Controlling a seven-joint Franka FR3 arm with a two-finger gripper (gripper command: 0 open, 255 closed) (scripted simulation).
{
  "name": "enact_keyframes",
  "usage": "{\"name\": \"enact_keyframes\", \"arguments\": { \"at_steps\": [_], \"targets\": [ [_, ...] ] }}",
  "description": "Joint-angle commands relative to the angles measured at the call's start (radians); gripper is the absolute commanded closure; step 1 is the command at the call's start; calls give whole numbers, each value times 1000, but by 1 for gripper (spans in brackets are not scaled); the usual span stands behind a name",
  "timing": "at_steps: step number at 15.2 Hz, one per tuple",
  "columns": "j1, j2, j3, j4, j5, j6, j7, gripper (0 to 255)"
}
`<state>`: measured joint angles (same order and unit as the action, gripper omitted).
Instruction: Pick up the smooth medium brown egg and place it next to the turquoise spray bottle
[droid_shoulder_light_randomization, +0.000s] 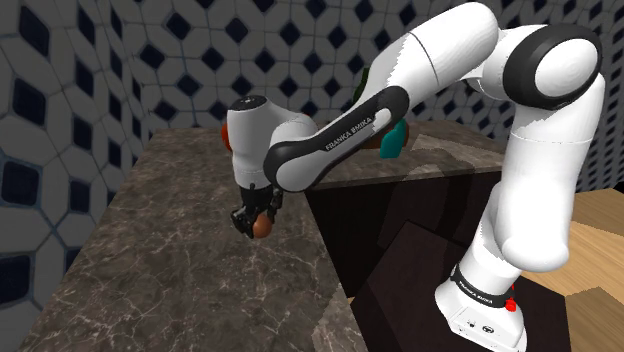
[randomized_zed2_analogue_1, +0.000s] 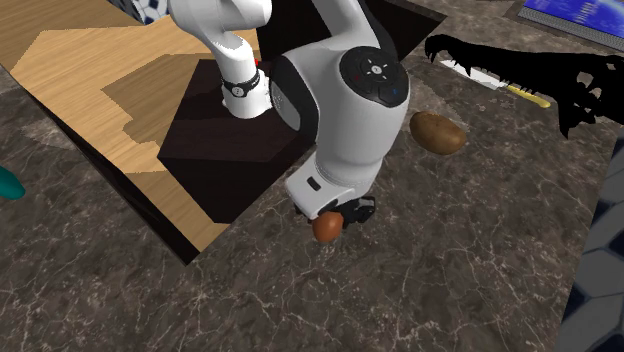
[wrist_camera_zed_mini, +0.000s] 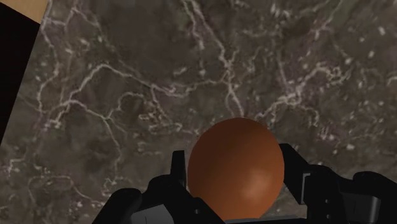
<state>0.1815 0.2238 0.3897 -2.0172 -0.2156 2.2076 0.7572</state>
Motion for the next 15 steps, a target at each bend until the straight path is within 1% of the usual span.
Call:
{"name": "enact_keyframes", "arguments": {
  "at_steps": [1,15],
  "targets": [
    [-1,-13,3,11,9,-23,-6,255],
    [-9,-93,14,108,61,-190,-51,255]
  ]
}}
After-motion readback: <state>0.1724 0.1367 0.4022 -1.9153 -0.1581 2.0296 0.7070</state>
